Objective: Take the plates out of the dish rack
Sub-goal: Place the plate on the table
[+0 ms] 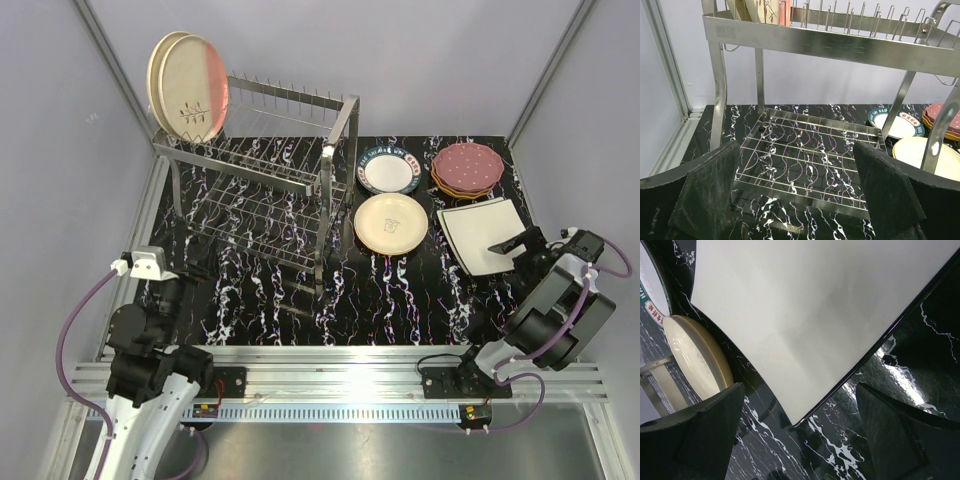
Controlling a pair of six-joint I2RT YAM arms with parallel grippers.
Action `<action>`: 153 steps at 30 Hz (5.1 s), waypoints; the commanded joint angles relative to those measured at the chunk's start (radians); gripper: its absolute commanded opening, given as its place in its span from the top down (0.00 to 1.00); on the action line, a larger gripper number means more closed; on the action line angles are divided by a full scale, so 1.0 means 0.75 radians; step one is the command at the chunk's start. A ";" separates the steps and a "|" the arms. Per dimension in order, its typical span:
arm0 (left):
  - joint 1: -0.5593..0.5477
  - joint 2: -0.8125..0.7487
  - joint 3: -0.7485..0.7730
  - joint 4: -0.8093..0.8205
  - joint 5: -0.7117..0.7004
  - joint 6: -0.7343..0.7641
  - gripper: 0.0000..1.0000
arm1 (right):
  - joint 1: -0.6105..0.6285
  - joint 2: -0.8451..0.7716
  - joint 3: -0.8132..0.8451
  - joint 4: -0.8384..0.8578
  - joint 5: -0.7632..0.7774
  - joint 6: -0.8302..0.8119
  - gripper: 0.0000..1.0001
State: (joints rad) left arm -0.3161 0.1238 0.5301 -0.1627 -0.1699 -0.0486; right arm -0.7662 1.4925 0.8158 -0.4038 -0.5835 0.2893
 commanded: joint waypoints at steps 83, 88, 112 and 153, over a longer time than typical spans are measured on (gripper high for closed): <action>-0.014 0.011 -0.001 0.070 -0.027 0.022 0.01 | 0.048 -0.086 0.197 -0.157 0.434 -0.052 0.00; -0.014 0.027 -0.001 0.068 -0.031 0.022 0.01 | 0.087 -0.018 0.199 -0.104 0.445 -0.003 0.00; -0.014 0.044 -0.007 0.070 -0.047 0.030 0.01 | 0.189 0.170 0.266 0.039 0.348 0.119 0.00; 0.002 0.929 1.201 -0.487 -0.060 -0.413 0.01 | 0.651 -0.511 0.262 -0.331 -0.554 -0.809 0.00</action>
State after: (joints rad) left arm -0.3210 0.7586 1.3148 -0.5137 -0.2104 -0.2855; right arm -0.2813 1.1133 1.0195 -0.6926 -0.9611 -0.2840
